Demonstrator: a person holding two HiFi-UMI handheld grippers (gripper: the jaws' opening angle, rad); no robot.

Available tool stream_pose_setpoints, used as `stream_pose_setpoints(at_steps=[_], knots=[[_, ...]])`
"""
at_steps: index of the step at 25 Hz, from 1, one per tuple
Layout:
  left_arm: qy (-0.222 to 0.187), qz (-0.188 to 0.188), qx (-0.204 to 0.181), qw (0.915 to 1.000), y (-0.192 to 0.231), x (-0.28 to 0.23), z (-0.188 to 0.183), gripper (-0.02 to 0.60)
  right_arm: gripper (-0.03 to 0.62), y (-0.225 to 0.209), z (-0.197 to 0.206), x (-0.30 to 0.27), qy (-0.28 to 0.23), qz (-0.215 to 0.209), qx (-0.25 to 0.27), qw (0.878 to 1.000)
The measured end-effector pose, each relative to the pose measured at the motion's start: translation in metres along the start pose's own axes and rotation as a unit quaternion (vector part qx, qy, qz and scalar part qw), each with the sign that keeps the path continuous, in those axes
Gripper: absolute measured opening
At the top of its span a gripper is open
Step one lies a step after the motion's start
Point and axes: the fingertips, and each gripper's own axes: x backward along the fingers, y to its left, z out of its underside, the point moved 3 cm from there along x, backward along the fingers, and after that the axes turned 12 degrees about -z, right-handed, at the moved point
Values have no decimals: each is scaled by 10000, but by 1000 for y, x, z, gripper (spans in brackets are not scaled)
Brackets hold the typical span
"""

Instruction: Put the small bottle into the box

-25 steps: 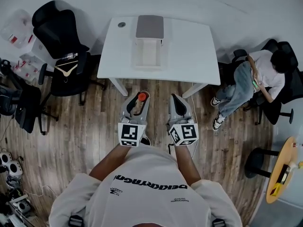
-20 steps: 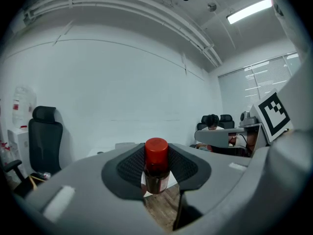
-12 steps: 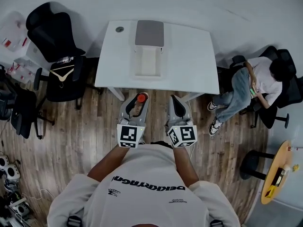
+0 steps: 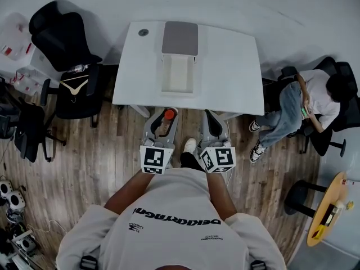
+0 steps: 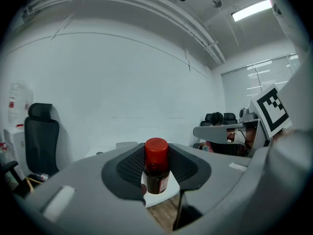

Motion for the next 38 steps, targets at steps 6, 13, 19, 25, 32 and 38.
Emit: stream_pose_setpoints(at_steps=[6, 13, 19, 25, 32, 38], knots=[[57, -229, -42, 9997, -8, -30, 0, 147, 0, -31, 4, -13, 71, -180, -38, 9998], [132, -521, -69, 9985, -21, -75, -5, 147, 0, -76, 2, -38, 143, -480, -105, 9987], [201, -727, -79, 9971, -26, -108, -5, 147, 0, -102, 3, -56, 195, -724, -127, 9971], [252, -894, -76, 9957, -30, -132, 0, 147, 0, -123, -1, -64, 238, -848, -76, 9961], [348, -768, -79, 9964, -25, -152, 5, 147, 0, -130, 5, -83, 239, -775, -210, 9965], [433, -580, -133, 9973, -12, -168, 9, 147, 0, -125, 15, -97, 346, -592, -291, 9972]])
